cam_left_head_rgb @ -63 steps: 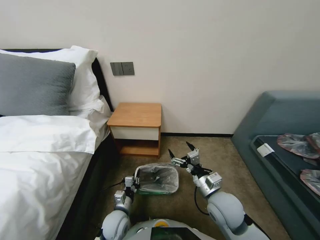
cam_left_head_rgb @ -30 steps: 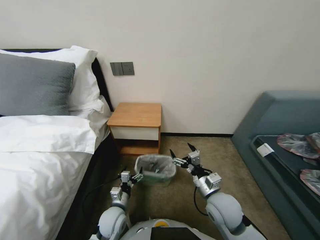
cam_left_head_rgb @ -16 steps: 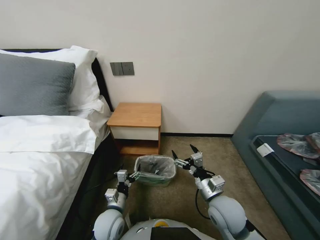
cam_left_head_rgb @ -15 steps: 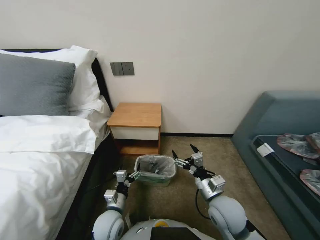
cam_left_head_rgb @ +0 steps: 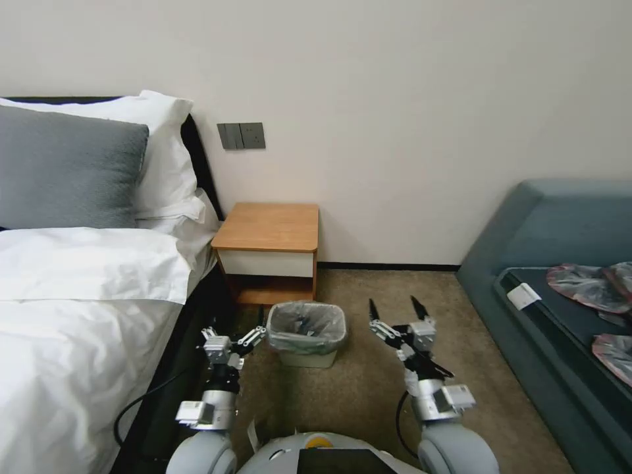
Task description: Pick up the garbage bag from the table and place it over the trash can.
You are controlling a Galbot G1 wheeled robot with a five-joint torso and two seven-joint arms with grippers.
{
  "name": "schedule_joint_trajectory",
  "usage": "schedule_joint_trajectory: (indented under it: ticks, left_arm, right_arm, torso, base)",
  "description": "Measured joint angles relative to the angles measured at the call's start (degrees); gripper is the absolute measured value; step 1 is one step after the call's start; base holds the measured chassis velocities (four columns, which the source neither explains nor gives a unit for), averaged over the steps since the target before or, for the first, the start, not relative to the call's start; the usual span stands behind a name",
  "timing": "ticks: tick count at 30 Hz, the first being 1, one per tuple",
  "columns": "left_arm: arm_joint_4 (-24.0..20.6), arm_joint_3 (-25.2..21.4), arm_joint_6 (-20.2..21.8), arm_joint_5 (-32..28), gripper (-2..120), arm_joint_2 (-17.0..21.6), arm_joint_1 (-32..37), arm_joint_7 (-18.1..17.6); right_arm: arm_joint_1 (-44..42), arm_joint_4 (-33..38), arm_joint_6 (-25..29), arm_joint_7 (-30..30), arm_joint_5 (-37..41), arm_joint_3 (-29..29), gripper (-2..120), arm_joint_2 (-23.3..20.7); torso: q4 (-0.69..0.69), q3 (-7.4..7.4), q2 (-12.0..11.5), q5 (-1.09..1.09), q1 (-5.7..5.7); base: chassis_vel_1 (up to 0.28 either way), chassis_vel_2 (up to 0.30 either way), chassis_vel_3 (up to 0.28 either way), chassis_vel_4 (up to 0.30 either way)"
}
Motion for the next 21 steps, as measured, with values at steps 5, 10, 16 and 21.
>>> schedule_joint_trajectory:
  ticks: [5, 10, 16, 21]
  left_arm:
    - [-1.51, -5.09, -1.85, -1.71, 100, -0.93, 2.45, 4.10]
    - [-3.24, -10.03, -3.55, -5.34, 100, -1.86, 8.79, 6.85]
    - [-3.86, -10.59, -3.55, -5.91, 100, -1.84, 11.27, 7.51]
    - [-3.87, -10.55, -3.46, -5.91, 100, -1.83, 11.23, 7.51]
  right_arm:
    - [-3.93, 0.50, 3.88, 1.18, -0.81, 1.84, 100, 1.34]
    - [-7.46, 1.11, 7.42, 1.62, -1.72, 2.39, 100, 2.85]
    - [-8.06, 1.21, 8.32, 1.82, -2.40, 2.52, 100, 3.31]
    - [-7.99, 1.21, 8.32, 1.82, -2.40, 2.51, 100, 3.31]
  torso:
    - [-0.03, 0.00, 0.00, -0.02, 0.00]
    - [0.00, 0.00, 0.00, 0.00, 0.00]
    - [-0.01, 0.00, 0.00, 0.00, 0.00]
    - [-0.01, 0.00, 0.00, 0.00, 0.00]
  base:
    - [0.000, 0.000, 0.000, 0.000]
    - [0.000, 0.000, 0.000, 0.000]
    - [0.000, 0.000, 0.000, 0.000]
    - [0.000, 0.000, 0.000, 0.000]
